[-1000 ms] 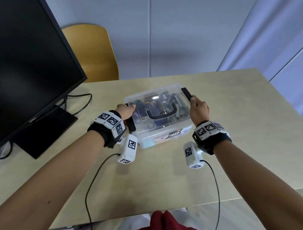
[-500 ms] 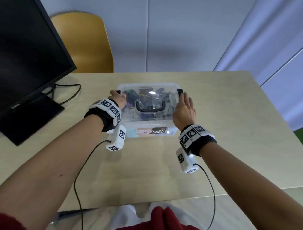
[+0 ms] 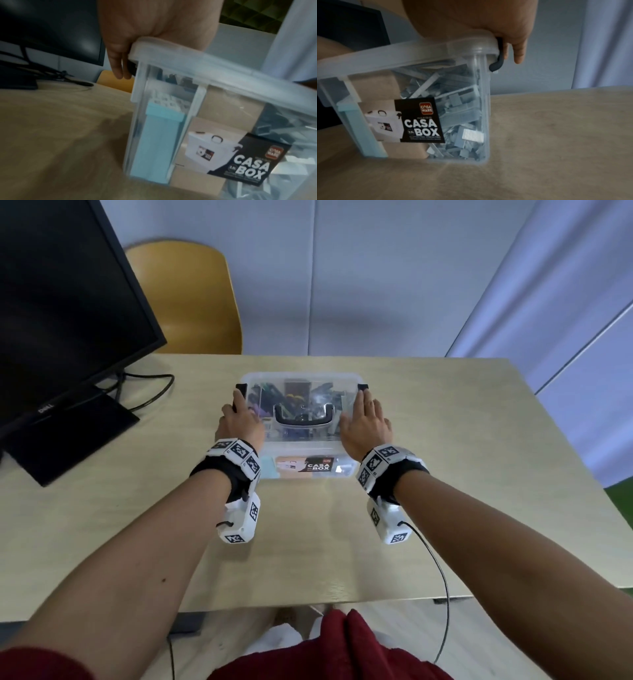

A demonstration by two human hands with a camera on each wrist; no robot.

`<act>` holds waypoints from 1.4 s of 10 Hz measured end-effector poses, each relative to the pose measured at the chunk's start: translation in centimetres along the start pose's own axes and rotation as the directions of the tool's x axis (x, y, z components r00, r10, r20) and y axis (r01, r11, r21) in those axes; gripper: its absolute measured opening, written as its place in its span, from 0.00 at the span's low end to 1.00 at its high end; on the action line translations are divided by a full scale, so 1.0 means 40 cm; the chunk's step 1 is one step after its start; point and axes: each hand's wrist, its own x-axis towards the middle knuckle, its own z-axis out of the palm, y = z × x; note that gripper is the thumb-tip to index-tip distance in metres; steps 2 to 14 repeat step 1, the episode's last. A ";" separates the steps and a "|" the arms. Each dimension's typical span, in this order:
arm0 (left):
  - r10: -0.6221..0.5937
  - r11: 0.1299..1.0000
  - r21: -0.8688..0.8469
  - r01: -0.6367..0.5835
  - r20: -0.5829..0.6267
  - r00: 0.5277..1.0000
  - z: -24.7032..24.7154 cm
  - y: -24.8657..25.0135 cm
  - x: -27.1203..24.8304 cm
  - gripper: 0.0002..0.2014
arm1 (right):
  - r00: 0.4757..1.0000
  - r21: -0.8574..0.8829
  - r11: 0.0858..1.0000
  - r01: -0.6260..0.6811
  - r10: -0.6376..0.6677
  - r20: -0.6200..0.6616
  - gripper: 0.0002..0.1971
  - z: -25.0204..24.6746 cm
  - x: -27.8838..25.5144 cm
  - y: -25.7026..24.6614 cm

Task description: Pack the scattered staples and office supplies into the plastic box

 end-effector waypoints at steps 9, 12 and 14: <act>-0.031 0.999 0.023 0.030 0.027 0.999 -0.013 0.013 0.009 0.25 | 1.000 -0.005 1.000 0.013 -0.013 0.010 0.30 -0.014 0.008 -0.006; -0.031 0.999 0.023 0.030 0.027 0.999 -0.013 0.013 0.009 0.25 | 1.000 -0.005 1.000 0.013 -0.013 0.010 0.30 -0.014 0.008 -0.006; -0.031 0.999 0.023 0.030 0.027 0.999 -0.013 0.013 0.009 0.25 | 1.000 -0.005 1.000 0.013 -0.013 0.010 0.30 -0.014 0.008 -0.006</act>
